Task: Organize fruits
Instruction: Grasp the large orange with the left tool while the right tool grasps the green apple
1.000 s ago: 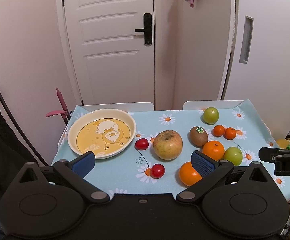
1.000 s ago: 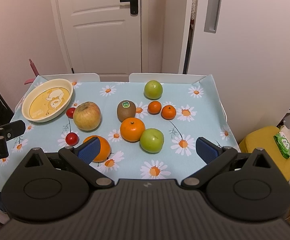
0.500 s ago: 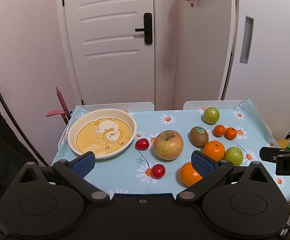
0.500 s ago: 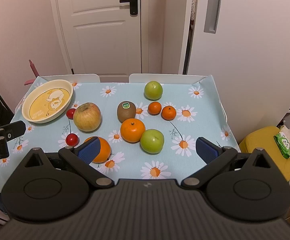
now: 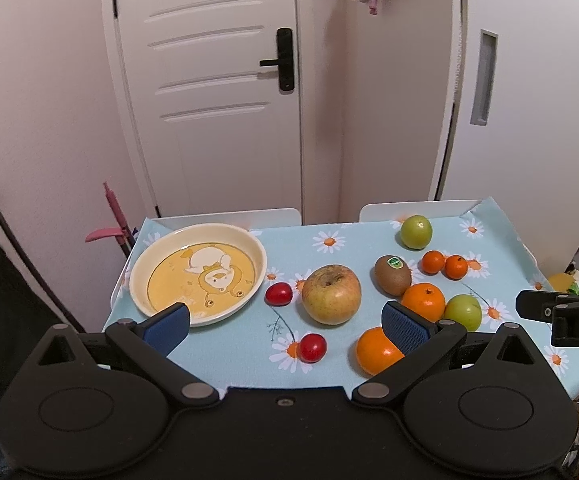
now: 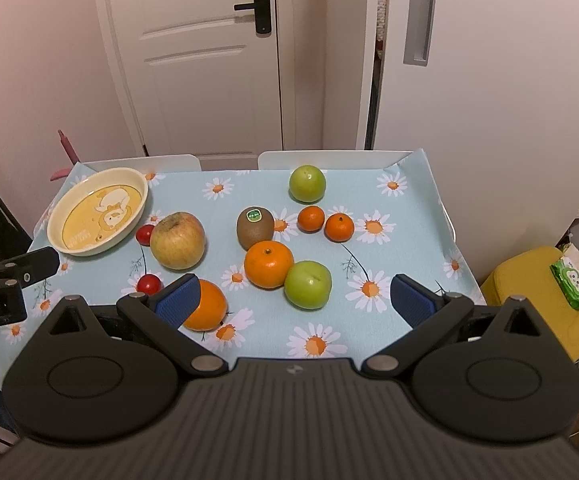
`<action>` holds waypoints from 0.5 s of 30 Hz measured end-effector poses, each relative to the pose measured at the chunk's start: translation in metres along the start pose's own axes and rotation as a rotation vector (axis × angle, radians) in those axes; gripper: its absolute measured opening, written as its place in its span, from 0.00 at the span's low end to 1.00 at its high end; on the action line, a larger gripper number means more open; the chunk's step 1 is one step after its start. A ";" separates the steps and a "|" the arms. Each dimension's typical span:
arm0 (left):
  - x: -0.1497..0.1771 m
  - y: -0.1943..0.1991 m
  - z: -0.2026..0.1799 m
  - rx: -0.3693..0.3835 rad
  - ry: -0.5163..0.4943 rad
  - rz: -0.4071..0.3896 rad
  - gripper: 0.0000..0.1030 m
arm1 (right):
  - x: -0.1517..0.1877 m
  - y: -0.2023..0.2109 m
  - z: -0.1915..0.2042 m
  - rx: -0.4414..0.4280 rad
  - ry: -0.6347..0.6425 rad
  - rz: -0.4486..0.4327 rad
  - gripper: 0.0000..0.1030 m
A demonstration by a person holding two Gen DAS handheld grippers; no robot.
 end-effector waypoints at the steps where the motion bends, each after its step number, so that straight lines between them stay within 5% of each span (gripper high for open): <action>1: -0.001 -0.001 -0.001 0.010 -0.005 0.001 1.00 | 0.000 0.000 -0.001 0.001 -0.004 0.000 1.00; 15: 0.009 -0.039 -0.033 0.095 -0.087 0.034 1.00 | 0.004 -0.037 -0.022 -0.053 0.065 -0.008 1.00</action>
Point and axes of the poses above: each gripper's, at about its wrist camera, not at the fingertips, and y roughly against the way its jaws point, z to its left, x to its underside, the point moved 10 cm from there along -y, roughly the way its jaws point, and after that the axes turned 11 degrees about x, right-handed, at the moved point
